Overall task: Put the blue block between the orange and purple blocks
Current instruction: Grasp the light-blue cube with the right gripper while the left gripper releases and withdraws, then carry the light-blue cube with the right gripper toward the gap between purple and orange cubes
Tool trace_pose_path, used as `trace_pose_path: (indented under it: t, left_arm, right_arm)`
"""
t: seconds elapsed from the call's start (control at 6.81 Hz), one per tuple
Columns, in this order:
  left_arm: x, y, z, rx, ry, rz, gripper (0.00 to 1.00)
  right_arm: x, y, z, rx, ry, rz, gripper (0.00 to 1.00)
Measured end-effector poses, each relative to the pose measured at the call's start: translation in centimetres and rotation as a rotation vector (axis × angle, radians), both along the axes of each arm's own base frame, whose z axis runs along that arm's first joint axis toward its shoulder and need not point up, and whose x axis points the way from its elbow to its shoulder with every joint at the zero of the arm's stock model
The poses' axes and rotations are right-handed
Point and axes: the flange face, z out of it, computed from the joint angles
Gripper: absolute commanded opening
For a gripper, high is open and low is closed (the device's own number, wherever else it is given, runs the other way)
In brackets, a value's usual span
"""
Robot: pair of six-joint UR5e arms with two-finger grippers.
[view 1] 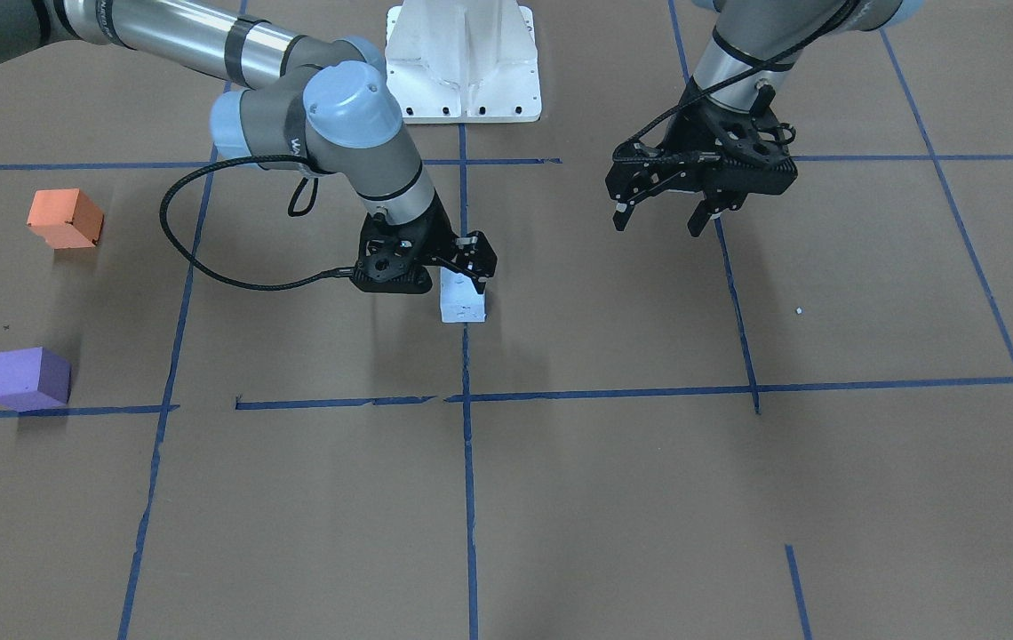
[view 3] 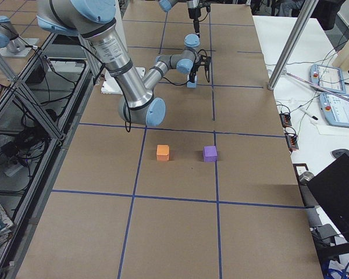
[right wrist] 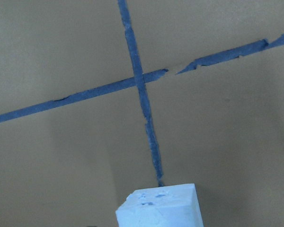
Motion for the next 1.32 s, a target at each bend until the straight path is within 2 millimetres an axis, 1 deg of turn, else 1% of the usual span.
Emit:
trace_pose_path:
  t: [0.15,0.29,0.44,0.59,0.73,0.88,1.03,1.17,1.32]
  left_arm:
    - [-0.2,0.1,0.0,0.000,0.002,0.000,1.00]
    - [-0.3,0.2,0.0,0.000,0.004,0.000,1.00]
    - [-0.5,0.3,-0.1,0.002,0.006,-0.001,1.00]
    - [-0.7,0.5,-0.1,0.002,0.009,-0.003,1.00]
    - [-0.9,0.7,-0.1,0.001,0.010,-0.004,1.00]
    - [-1.0,0.8,0.0,-0.001,0.010,-0.004,1.00]
    - [-1.1,0.9,0.2,-0.004,0.008,-0.004,1.00]
    - [-1.2,1.0,0.3,-0.006,0.007,-0.005,1.00]
    - [-1.2,1.0,0.4,-0.007,0.007,-0.005,1.00]
  right_arm:
    - [-1.7,0.5,-0.3,0.009,0.042,0.003,0.99]
    - [-3.2,1.2,-0.2,0.025,0.075,0.001,0.87]
    - [-4.3,1.9,0.3,0.040,0.109,-0.011,0.77]
    - [-4.9,2.4,0.5,0.068,0.147,-0.030,0.40]
    - [-5.3,2.7,0.7,0.107,0.178,-0.049,0.16]
    - [-5.4,2.7,0.5,0.136,0.191,-0.055,0.07]
    - [-5.2,2.3,0.1,0.170,0.201,-0.054,0.07]
    - [-4.1,1.6,0.0,0.192,0.212,-0.044,0.07]
    - [-1.5,1.2,1.2,0.201,0.220,-0.033,0.07]
